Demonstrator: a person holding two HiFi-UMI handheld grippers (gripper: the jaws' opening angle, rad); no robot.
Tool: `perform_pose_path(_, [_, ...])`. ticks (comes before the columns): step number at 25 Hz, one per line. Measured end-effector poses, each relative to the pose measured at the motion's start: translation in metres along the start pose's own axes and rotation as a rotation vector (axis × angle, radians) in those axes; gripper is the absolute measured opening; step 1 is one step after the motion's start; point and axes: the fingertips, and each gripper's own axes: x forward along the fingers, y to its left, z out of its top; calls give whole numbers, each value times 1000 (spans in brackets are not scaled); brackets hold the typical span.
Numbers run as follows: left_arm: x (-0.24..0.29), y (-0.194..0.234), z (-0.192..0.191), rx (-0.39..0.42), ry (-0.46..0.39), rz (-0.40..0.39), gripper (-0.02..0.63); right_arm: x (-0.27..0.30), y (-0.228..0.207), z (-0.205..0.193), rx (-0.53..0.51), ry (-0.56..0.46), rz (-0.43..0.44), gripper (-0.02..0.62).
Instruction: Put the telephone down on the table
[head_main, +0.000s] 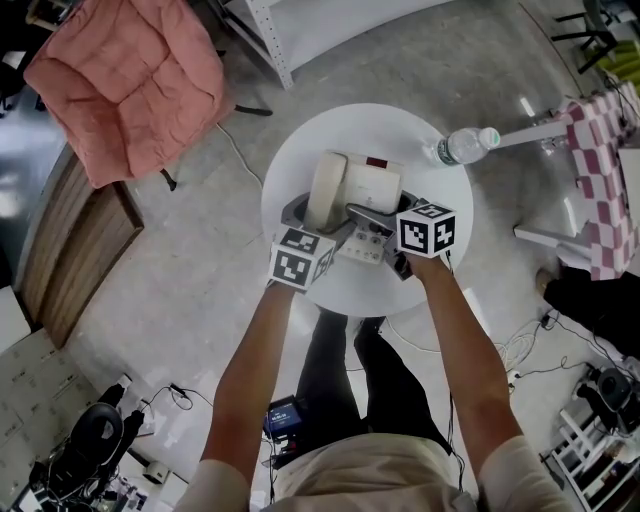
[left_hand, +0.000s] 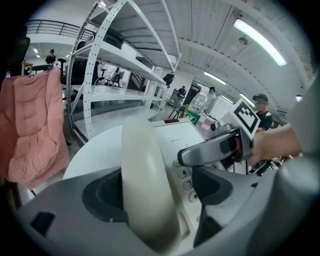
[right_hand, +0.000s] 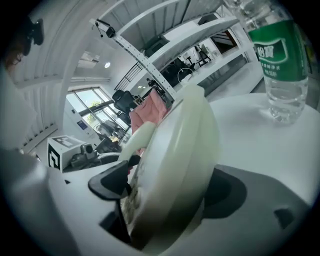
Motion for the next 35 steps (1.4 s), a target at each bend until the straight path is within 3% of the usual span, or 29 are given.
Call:
perform_pose_path(6, [-1,-7,-4,-11,-4,28,380,-7,-3,-8,35,72,-46,420])
perform_pose_path(13, [3,-22,-14,125,30,100,387,-24,-16,-34,57,183,-117,444])
perform_pose_path(17, [1,-23,-16,107,12,136,390,-28,-18,-35,26,206,-173,459])
perform_pose_path(24, [-2,-29,-9,107,-35,129,393,-43,-16,-26,-50,248,-236,460])
perform_pose_path(28, [-4,-28,0,75,-56,138,393,-69,-31,-12,-75,209,-310,459])
perform_pose_path(32, [-1,-41,9,38,-62,90,393,-81,-39,-13,-56,186,-290,457])
perform_pose_path(35, [3,-45,4,29,-47,104,393,-81,-39,-24,-17,173,-273,456])
